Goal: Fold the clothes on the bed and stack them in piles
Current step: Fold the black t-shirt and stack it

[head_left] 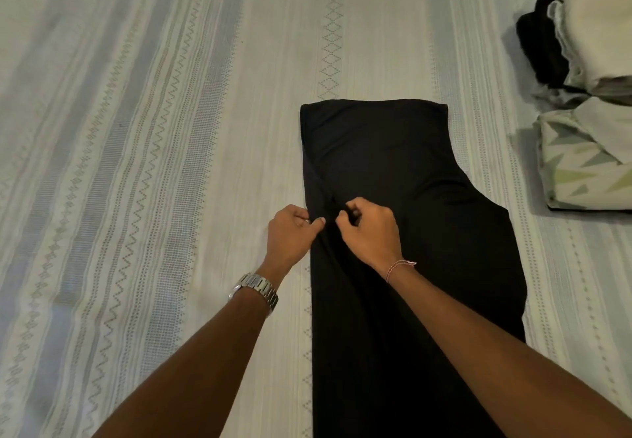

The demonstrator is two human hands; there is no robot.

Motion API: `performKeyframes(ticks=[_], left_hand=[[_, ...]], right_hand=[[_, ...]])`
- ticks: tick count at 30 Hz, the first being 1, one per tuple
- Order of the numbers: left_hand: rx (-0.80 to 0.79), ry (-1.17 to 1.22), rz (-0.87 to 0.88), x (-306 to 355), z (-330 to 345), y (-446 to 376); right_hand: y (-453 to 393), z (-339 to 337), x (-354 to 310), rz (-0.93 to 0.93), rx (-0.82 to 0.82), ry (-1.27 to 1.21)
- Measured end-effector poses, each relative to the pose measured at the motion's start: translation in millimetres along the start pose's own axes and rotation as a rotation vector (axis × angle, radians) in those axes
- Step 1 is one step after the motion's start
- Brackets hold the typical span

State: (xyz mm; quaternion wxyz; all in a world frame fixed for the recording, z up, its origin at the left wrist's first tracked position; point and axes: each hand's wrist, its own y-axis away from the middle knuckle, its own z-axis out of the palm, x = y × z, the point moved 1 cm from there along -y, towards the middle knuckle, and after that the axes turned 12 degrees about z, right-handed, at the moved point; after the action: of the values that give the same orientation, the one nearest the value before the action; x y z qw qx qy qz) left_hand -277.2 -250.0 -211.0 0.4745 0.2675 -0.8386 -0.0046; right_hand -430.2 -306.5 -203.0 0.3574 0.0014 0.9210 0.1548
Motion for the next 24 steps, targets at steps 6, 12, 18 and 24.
performKeyframes(ticks=[6, 12, 18, 24], left_hand=[[-0.012, 0.027, -0.013, -6.3, 5.4, 2.5], [0.006, 0.003, -0.05, -3.7, 10.2, 3.6], [-0.007, -0.097, -0.059, -1.2, 12.4, -3.0], [0.051, -0.118, 0.018, 8.4, 2.0, -21.3]], right_hand=[[-13.8, -27.4, 21.1, 0.196, 0.019, 0.013], [-5.3, -25.9, 26.1, 0.101, 0.093, 0.141], [-12.3, -25.2, 21.2, 0.085, 0.133, 0.187], [-44.7, -14.7, -5.8, -0.048, 0.07, 0.116]])
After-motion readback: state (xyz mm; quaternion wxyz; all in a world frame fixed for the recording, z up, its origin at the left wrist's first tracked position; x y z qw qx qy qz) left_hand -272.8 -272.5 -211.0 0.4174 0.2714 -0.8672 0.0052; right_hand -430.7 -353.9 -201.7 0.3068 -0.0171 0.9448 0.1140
